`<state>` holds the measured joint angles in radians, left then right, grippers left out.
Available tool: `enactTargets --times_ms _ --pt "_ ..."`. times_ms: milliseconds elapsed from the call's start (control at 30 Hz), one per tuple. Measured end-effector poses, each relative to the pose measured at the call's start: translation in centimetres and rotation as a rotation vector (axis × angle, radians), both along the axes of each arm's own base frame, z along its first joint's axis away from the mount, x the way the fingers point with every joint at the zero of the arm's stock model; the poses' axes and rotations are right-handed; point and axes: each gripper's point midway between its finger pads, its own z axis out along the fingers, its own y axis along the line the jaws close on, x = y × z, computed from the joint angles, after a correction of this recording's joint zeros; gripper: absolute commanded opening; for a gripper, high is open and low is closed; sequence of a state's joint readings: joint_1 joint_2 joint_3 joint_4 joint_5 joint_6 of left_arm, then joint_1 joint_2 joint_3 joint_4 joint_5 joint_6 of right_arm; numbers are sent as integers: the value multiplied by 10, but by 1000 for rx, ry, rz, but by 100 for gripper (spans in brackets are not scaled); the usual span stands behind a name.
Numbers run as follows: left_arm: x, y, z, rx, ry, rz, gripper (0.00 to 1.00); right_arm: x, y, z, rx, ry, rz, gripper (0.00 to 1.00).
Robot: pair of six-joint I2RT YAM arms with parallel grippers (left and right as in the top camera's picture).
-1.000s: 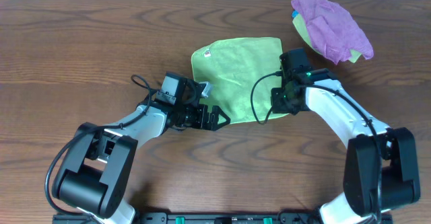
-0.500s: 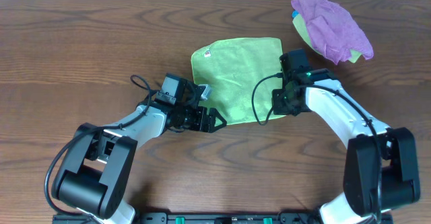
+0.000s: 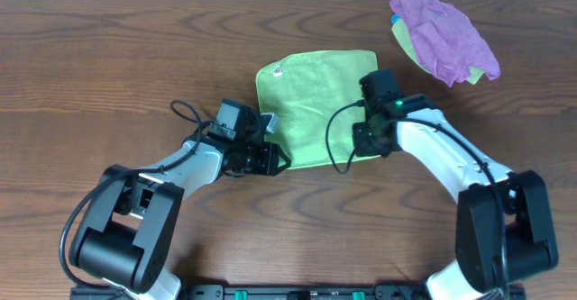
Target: Fold the cloth
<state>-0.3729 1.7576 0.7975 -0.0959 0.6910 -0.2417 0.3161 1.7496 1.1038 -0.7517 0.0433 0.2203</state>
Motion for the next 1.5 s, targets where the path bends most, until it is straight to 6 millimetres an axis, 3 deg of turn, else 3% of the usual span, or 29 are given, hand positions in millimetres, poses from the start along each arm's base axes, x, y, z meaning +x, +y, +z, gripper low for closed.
enactTargets --times_ms 100,167,200,300,333,433,833,1000,1167,1500 --pt "2 2 -2 13 4 19 31 1 3 0 -1 -8 8 1" --pt "2 3 -2 17 13 30 41 1 2 0 -7 -10 7 1" --pt "2 3 -3 19 21 43 39 2 1 0 -11 -12 6 1" --pt "2 3 -2 15 37 60 14 2 1 0 -14 -13 6 1" --pt "3 3 -2 13 36 61 10 2 1 0 -14 -13 6 1" --pt "8 -2 3 -14 11 57 6 2 0 0 -15 -13 5 1" --pt "16 -20 32 -83 -45 -55 6 3 0 6 -13 -29 5 1" --pt "3 -24 34 52 -60 -179 6 5 -2 16 -21 -62 1 1" --pt "5 -31 40 224 -180 -293 6 6 -3 19 -23 -69 0 1" --pt "25 5 24 592 -328 -289 6 2 -17 20 -96 -64 -24 1"
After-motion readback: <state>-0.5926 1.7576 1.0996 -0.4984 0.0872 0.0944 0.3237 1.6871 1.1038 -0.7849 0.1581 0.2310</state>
